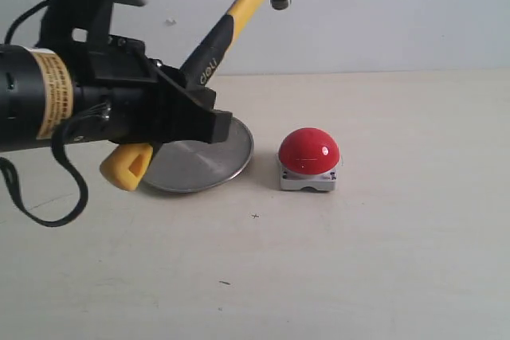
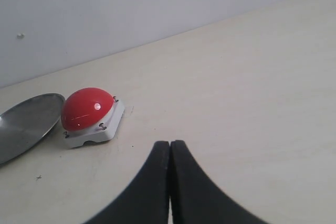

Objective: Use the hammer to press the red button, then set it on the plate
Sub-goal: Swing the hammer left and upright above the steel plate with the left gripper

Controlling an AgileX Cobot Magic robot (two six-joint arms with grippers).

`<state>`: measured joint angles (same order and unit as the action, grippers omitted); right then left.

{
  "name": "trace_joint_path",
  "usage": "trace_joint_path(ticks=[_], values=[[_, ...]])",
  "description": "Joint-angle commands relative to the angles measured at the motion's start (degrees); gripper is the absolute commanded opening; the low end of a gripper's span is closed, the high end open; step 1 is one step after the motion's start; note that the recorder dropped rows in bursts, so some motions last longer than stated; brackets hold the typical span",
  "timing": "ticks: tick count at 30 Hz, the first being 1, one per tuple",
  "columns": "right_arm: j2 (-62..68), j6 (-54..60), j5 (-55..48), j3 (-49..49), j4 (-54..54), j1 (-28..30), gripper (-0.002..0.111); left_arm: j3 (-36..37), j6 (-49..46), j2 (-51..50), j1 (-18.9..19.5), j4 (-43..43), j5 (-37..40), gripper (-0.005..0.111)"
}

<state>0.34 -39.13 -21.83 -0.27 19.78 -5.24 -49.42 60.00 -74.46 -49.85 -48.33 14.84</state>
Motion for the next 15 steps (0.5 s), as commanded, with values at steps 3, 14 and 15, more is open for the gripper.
trace_joint_path(ticks=[3,14,15], values=[[-0.3,0.1,0.3,0.3,-0.2,-0.1,0.000,4.6,0.5,6.2,5.2,5.1,-7.5,0.000],[-0.3,0.1,0.3,0.3,-0.2,-0.1,0.000,17.1,19.0,6.4,23.4,-2.0,-51.7,0.000],[-0.3,0.1,0.3,0.3,-0.2,-0.1,0.000,17.4,22.0,5.3,25.8,-5.1,-55.5,0.000]])
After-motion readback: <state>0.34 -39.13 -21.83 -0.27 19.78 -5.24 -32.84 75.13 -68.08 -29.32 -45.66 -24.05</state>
